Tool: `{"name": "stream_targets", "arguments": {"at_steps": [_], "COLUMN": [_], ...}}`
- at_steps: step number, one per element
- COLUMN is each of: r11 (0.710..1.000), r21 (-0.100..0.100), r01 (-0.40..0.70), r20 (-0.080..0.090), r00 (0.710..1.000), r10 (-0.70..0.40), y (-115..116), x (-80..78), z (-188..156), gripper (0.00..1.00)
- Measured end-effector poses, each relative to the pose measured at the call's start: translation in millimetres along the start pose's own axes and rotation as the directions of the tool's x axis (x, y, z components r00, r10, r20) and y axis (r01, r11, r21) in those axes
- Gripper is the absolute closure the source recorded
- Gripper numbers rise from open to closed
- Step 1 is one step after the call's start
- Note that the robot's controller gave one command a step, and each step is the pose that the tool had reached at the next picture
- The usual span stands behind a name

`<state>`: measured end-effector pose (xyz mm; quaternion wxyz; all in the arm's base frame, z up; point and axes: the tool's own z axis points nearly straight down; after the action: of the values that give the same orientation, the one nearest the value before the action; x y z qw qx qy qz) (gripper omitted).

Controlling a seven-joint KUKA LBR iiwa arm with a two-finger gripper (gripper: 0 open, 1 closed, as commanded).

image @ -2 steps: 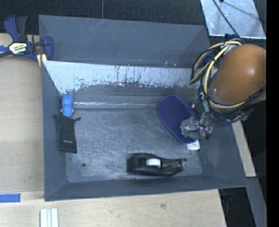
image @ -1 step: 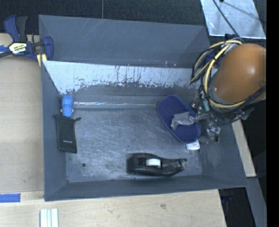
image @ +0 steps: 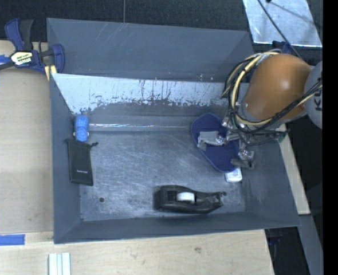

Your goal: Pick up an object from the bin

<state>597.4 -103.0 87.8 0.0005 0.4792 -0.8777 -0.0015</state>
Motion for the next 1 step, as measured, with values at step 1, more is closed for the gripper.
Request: {"name": "stream_targets", "arguments": {"at_steps": [1], "r11": [1.0], "r21": [0.01], "r01": [-0.001], "r20": [0.011], "r00": [1.0], "r10": [0.001], "y": [-1.2], "x": [-3.8], "z": [-5.1], "gripper": [1.0]}}
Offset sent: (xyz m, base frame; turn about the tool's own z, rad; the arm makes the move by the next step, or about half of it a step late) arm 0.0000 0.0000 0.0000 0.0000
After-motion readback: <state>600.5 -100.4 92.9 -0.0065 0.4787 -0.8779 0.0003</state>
